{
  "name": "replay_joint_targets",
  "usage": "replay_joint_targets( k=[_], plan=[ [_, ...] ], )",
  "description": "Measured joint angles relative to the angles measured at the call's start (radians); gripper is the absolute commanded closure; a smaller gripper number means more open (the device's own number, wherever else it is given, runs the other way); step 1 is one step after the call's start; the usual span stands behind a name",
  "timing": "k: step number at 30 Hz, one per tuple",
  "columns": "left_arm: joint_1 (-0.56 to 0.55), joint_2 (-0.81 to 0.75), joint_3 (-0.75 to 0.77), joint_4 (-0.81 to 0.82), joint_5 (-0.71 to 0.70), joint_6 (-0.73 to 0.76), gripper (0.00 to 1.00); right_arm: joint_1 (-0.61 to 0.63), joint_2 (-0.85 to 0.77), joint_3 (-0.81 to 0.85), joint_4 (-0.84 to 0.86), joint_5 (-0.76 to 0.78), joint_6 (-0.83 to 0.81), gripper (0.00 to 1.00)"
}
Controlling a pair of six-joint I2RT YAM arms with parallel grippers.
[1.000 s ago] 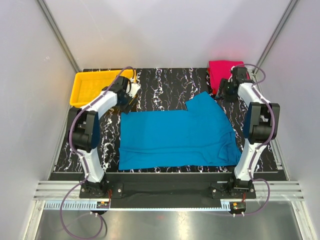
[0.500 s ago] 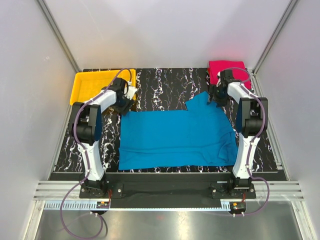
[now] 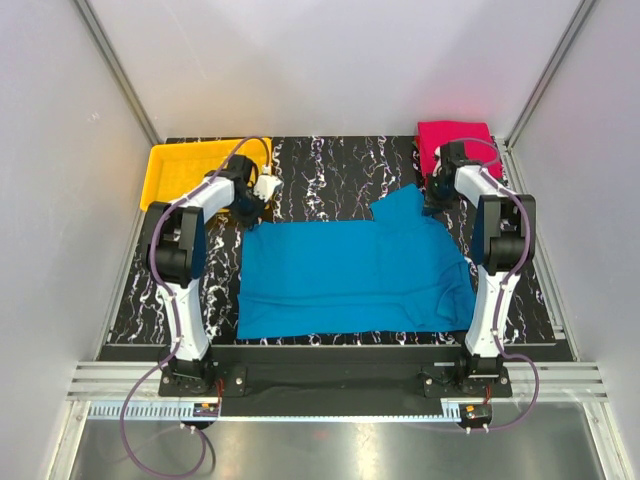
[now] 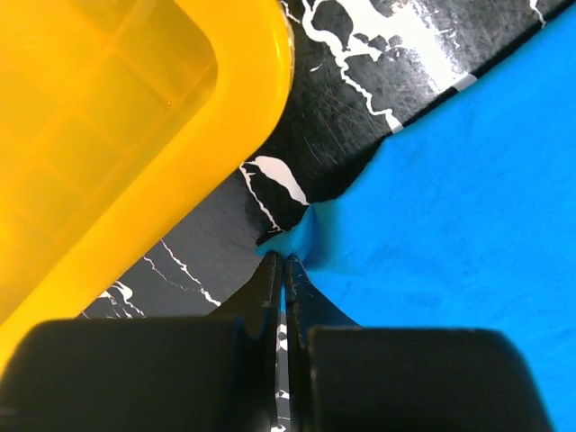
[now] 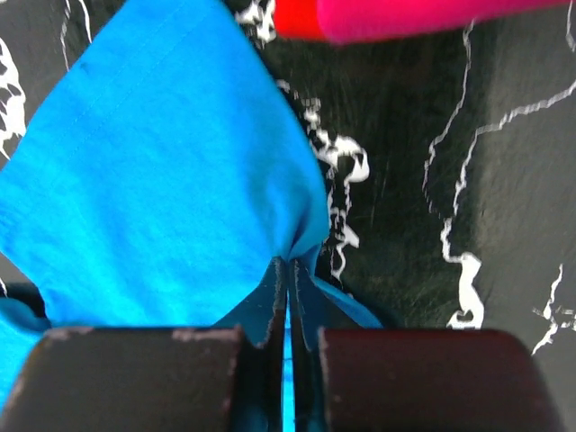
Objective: Fold and stack the t-shirts
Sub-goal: Fold the tshirt
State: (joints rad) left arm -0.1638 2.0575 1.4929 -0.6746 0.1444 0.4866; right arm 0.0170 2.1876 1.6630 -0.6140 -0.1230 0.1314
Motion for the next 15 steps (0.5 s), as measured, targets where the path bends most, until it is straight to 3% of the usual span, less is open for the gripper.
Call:
replay_joint_targets(
  k=[7,15],
  plan=[
    [0.0,-0.063,-0.072,0.02,0.008,0.016,1.0,0.0,-0.101,-0.072,-0.029,0.036,0.006,1.0],
    [0.0,-0.303,-0.211,0.05,0.002,0.058,1.0,0.0,-0.447,-0.268,-0.039,0.082,0.056,1.0]
  ],
)
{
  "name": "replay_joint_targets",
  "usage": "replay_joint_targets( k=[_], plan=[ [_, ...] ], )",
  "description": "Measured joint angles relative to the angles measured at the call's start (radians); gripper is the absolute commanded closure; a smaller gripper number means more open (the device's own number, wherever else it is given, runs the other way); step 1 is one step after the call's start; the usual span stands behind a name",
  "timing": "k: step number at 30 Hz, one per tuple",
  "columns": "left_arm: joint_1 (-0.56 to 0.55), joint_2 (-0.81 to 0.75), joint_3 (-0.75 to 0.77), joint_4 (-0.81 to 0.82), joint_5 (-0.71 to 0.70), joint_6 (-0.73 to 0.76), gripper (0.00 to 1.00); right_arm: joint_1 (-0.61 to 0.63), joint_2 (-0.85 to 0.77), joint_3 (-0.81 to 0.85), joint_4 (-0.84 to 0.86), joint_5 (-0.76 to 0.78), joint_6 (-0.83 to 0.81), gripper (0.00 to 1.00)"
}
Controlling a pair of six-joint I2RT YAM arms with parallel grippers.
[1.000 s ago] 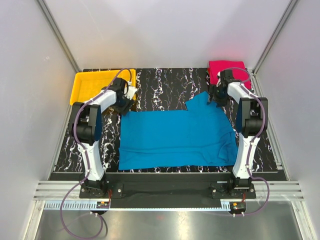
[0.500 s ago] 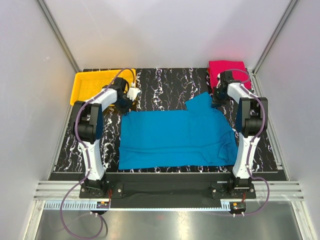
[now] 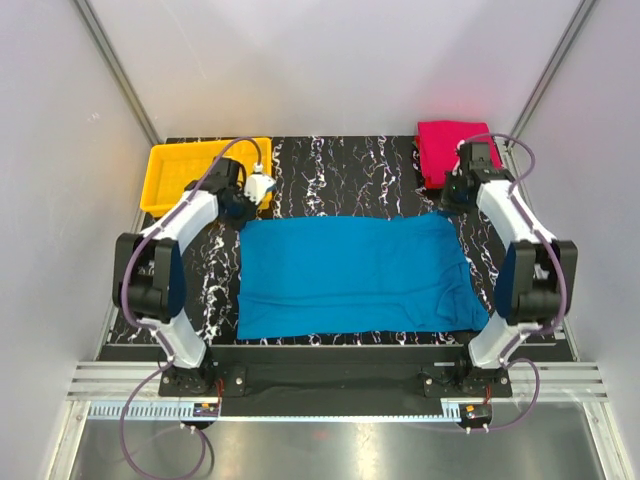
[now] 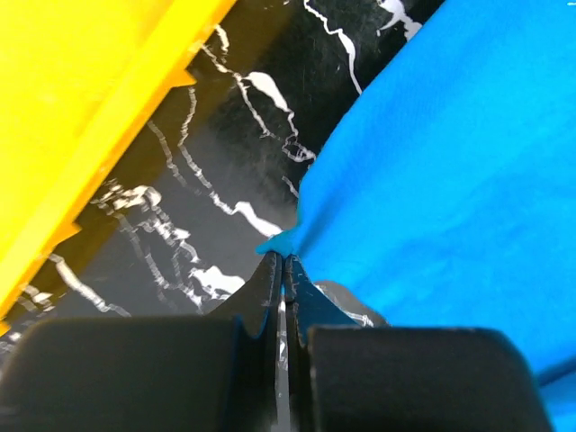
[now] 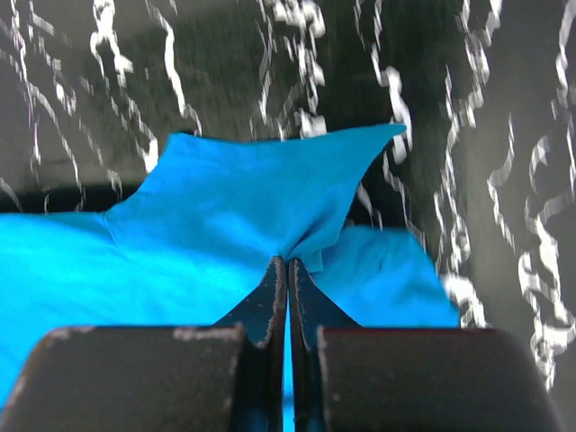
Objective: Fold and stack the t-shirts
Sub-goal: Fold the tshirt
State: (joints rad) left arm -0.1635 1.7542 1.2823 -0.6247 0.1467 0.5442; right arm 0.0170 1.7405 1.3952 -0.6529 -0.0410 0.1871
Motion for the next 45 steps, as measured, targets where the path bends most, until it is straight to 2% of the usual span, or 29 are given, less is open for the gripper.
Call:
replay_joint_targets(
  k=[9,14,19,26,33,37,42,45],
  plan=[
    [0.0,-0.127,-0.142,0.02,0.0,0.064,1.0,0.001,-0.272,-0.272,-0.064,0.007,0.088,1.0],
    [0.0,-0.183,-0.241,-0.032,0.005,0.122,1.0,0.001,-0.374,-0.394,-0.139,0.006,0.153,1.0],
    [-0.011,-0.188,-0.304,-0.051,0.006,0.162,1.0,0.001,-0.38,-0.481,-0.161,0.025,0.201,1.0],
    [-0.026,-0.188,-0.317,-0.069,0.007,0.188,1.0,0.001,-0.347,-0.488,-0.156,0.077,0.222,1.0],
    [-0.026,-0.185,-0.296,-0.1,0.026,0.191,1.0,-0.003,-0.298,-0.429,-0.163,0.115,0.22,1.0],
    [-0.026,-0.161,-0.177,-0.111,0.039,0.157,1.0,-0.005,-0.208,-0.244,-0.179,0.161,0.203,1.0],
    [-0.026,-0.148,-0.061,-0.015,0.01,0.107,1.0,-0.005,-0.028,0.065,-0.134,0.182,0.178,1.0],
    [-0.026,-0.148,-0.054,0.007,0.005,0.097,1.0,-0.005,0.017,0.1,-0.117,0.182,0.173,1.0]
  ],
)
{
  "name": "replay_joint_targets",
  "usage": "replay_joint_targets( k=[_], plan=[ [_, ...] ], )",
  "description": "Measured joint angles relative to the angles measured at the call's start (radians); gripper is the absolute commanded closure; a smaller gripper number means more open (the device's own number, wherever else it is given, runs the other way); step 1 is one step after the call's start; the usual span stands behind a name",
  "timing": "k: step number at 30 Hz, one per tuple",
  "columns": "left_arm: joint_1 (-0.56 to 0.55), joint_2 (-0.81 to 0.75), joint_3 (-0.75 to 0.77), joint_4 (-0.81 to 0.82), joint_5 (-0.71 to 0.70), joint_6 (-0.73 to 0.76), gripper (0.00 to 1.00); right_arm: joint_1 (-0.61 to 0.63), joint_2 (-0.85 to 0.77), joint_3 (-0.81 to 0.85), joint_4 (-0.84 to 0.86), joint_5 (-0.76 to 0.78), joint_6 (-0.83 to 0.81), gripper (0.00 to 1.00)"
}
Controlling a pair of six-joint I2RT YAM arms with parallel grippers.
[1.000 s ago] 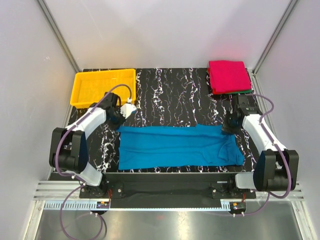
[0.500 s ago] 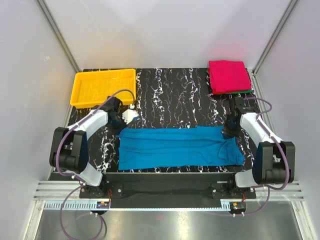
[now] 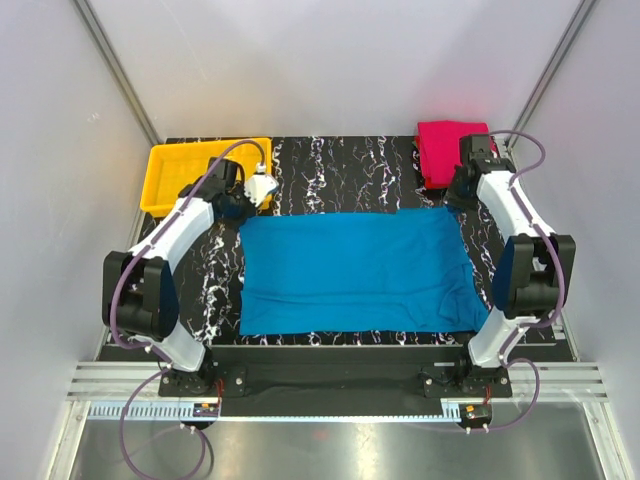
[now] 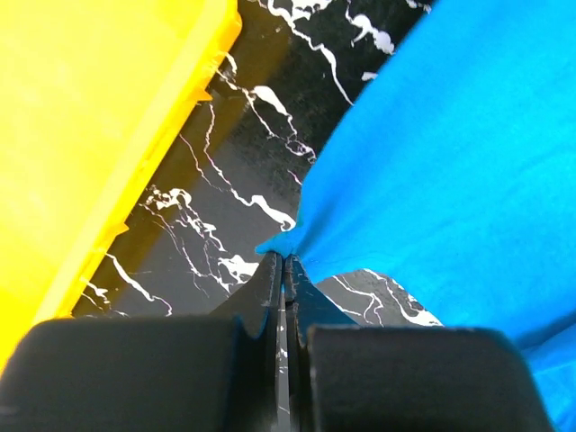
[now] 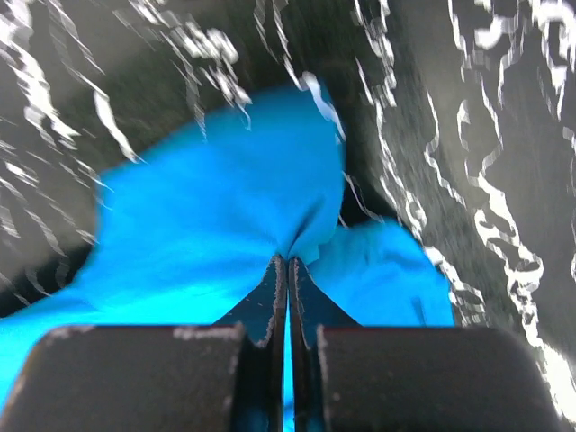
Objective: Fold and stack the t-shirts
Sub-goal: Fold the tshirt
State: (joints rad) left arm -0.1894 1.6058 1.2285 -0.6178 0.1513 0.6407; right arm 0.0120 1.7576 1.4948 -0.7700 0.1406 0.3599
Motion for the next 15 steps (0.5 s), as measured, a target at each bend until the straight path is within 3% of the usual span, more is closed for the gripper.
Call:
replay_joint_targets(
  k=[8,15],
  plan=[
    [-0.008,-0.002,-0.119,-0.053,0.066,0.03,1.0,-0.006,-0.147,-0.277,-0.05,0.005,0.021,1.0],
    [-0.042,-0.04,-0.224,-0.159,0.122,0.095,1.0,-0.096,-0.302,-0.463,-0.097,-0.004,0.074,1.0]
  ],
)
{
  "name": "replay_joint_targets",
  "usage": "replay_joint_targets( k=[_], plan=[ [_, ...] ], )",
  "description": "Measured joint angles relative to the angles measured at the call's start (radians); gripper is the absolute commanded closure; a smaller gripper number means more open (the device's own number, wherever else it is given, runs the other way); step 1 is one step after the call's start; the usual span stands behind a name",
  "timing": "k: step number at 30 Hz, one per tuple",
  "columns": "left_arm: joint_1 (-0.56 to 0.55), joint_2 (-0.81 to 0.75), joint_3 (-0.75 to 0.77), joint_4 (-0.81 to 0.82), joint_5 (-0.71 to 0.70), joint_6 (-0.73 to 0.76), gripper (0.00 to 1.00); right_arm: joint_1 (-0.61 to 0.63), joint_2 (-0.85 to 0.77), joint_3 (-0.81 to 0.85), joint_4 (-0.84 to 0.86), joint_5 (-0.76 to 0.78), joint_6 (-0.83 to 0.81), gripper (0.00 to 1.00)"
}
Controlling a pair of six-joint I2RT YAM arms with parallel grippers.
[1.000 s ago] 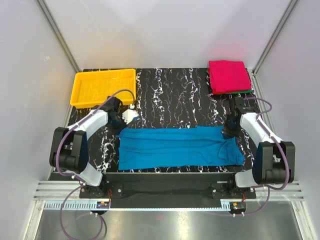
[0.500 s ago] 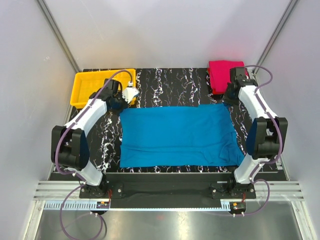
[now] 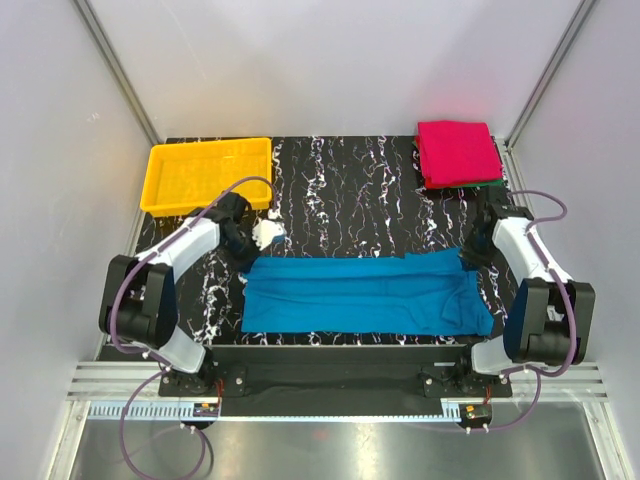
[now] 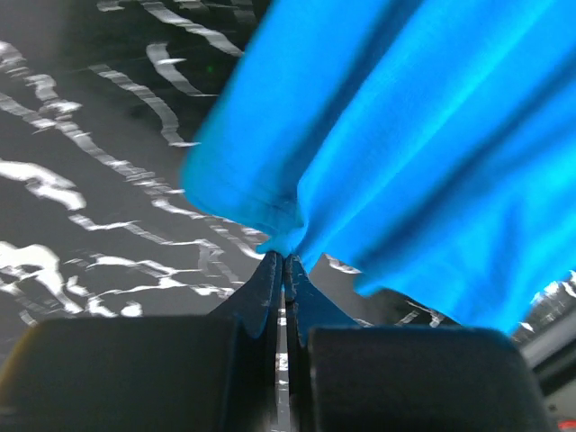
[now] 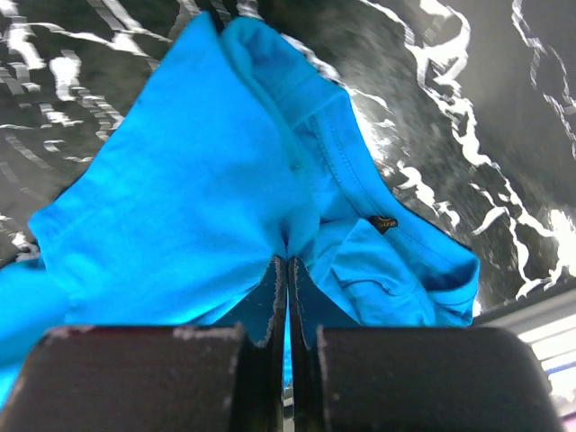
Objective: Fold and stack the t-shirts
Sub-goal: Fold the tshirt
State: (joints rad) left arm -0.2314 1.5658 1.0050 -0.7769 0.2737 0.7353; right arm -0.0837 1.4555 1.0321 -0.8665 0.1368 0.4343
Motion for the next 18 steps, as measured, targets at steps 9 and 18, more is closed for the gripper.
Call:
replay_joint_targets(
  k=[9,18],
  plan=[
    [-0.033,-0.021,-0.034,-0.016,0.008,0.037,0.92,-0.024,0.016,-0.06,0.018,-0.028,0.023,1.0],
    [-0.05,-0.021,-0.028,-0.093,0.035,0.096,0.51,-0.029,0.002,-0.102,0.021,-0.013,0.043,0.36]
  ],
)
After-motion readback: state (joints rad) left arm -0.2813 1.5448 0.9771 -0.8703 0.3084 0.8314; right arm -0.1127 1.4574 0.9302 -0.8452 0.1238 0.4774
